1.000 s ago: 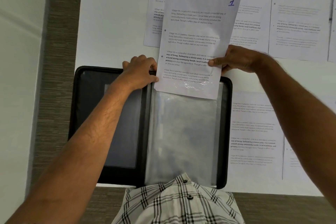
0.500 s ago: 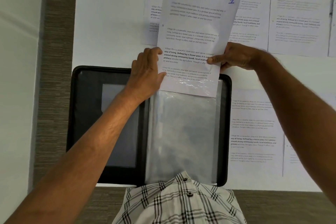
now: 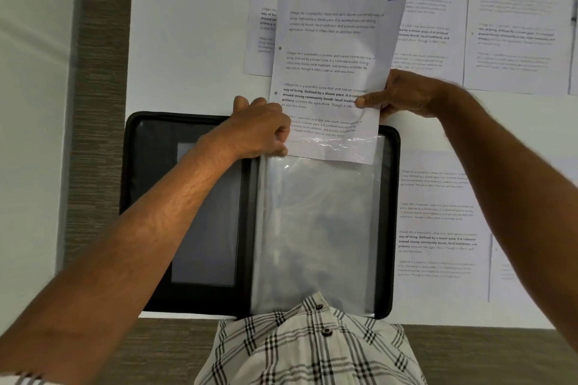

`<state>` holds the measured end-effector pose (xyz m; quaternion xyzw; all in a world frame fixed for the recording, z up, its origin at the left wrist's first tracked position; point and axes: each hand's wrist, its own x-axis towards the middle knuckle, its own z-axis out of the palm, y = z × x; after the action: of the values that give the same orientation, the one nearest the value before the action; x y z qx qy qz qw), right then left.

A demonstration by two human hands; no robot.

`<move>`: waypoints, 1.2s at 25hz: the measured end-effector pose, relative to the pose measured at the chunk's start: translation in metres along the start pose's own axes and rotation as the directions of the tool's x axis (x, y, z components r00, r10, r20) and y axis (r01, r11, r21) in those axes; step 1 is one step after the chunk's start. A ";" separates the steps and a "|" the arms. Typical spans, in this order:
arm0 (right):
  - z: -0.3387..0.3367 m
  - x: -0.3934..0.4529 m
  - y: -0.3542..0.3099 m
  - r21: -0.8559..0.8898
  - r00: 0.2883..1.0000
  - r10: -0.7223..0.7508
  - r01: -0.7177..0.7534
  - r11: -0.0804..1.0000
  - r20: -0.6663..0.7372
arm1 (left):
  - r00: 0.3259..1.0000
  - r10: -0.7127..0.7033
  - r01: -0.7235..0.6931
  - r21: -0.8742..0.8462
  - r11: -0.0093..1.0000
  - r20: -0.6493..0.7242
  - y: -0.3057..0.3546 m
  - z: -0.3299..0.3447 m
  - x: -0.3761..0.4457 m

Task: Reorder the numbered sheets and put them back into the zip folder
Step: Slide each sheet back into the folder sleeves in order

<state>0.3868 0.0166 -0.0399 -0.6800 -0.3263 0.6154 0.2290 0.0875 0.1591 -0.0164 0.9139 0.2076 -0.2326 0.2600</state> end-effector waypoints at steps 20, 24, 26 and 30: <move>-0.003 0.001 0.004 0.017 0.999 -0.021 0.020 1.000 0.037 | 0.851 -0.031 0.076 -0.064 0.995 0.524 0.007 -0.042 0.041; -0.004 0.000 0.004 0.037 0.999 -0.015 0.014 0.999 0.030 | 0.981 0.049 -0.010 -0.205 0.979 0.190 -0.007 -0.032 0.023; -0.002 0.000 0.005 0.032 0.999 -0.013 0.012 0.999 0.035 | 0.998 0.012 0.004 -0.284 0.959 0.058 -0.016 -0.018 0.014; 0.004 -0.002 0.002 0.032 0.999 -0.024 0.023 0.999 0.048 | 0.878 -0.285 0.049 -0.521 0.852 -0.383 -0.020 0.008 0.012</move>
<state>0.3829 0.0127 -0.0406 -0.6575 -0.3301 0.6338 0.2388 0.0848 0.1738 -0.0366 0.8221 0.3952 0.0227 0.4091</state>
